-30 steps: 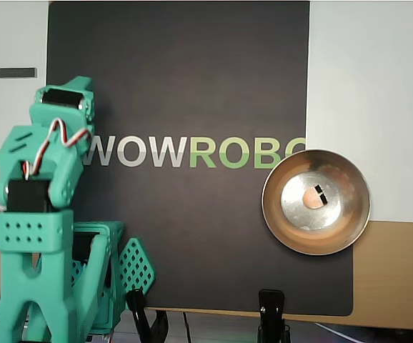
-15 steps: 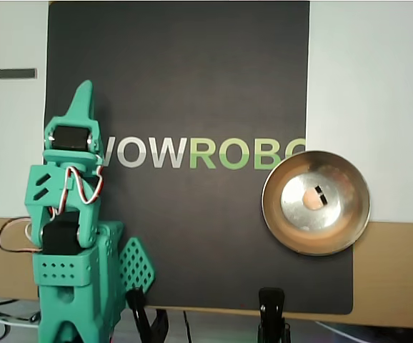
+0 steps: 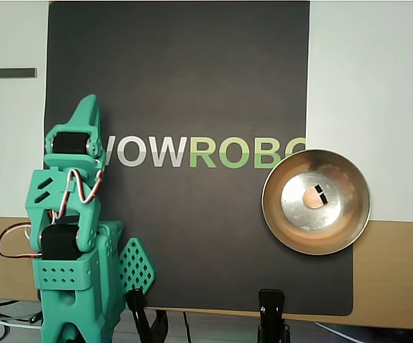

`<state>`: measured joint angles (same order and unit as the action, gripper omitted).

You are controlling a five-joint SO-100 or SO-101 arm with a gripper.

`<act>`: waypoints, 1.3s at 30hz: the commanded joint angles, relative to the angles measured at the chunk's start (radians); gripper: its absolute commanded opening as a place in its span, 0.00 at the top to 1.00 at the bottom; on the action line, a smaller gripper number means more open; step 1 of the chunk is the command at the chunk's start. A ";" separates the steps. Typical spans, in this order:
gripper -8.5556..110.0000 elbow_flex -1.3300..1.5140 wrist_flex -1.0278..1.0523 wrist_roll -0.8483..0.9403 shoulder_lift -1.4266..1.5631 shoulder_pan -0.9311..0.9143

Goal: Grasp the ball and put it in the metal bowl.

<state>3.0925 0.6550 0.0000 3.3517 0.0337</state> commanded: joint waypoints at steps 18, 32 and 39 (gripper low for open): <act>0.93 0.034 0.164 0.008 0.058 -0.009; 0.93 0.034 0.164 0.008 0.058 -0.009; 0.93 0.034 0.164 0.008 0.058 -0.009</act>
<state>3.0925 0.8191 0.0046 3.3517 0.0322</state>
